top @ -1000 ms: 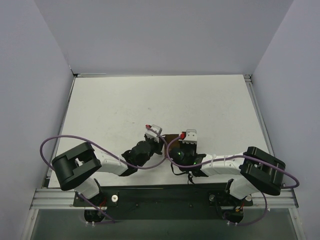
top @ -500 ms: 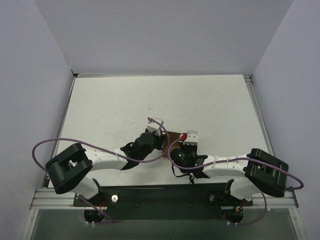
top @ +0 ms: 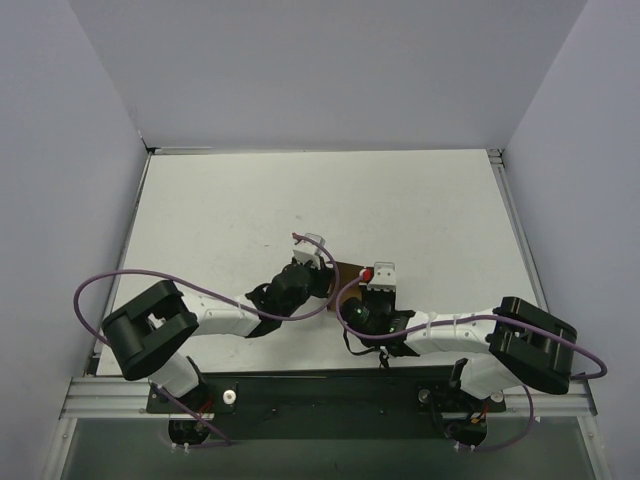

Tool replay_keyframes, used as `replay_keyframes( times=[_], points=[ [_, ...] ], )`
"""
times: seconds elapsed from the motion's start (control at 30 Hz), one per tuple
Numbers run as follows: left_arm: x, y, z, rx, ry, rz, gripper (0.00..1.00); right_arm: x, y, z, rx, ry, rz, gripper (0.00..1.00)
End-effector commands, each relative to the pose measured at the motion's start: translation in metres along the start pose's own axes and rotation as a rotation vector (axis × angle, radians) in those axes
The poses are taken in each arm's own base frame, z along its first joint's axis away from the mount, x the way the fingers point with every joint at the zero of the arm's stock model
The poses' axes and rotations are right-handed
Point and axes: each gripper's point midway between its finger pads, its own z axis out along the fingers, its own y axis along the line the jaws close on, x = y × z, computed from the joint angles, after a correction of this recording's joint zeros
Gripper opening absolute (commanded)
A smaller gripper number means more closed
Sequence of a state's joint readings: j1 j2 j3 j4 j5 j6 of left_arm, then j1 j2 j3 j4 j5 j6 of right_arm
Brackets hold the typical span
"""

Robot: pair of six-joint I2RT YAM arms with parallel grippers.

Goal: Fold the paper box

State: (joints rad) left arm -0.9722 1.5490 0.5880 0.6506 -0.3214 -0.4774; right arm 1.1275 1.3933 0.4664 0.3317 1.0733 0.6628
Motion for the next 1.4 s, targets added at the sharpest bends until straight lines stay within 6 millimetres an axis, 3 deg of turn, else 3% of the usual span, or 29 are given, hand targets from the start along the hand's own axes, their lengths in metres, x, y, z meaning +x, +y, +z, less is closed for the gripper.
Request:
replay_keyframes(
  times=[0.0, 0.23, 1.03, 1.17, 1.37],
  points=[
    [-0.017, -0.081, -0.007, 0.321, -0.023, -0.153, 0.00, 0.003, 0.051, -0.016, -0.185, 0.068, 0.126, 0.00],
    [-0.016, -0.097, -0.006, 0.366, -0.026, -0.211, 0.00, 0.005, 0.051, -0.015, -0.180, 0.071, 0.121, 0.00],
    [-0.054, -0.129, -0.025, 0.458, -0.075, -0.231, 0.00, 0.007, 0.049, -0.015, -0.172, 0.075, 0.125, 0.00],
    [-0.047, -0.131, -0.024, 0.461, -0.059, -0.243, 0.00, 0.008, 0.048, -0.015, -0.173, 0.076, 0.128, 0.00],
    [-0.020, -0.139, -0.025, 0.480, -0.008, -0.248, 0.00, 0.012, 0.048, -0.015, -0.173, 0.081, 0.119, 0.00]
  ],
)
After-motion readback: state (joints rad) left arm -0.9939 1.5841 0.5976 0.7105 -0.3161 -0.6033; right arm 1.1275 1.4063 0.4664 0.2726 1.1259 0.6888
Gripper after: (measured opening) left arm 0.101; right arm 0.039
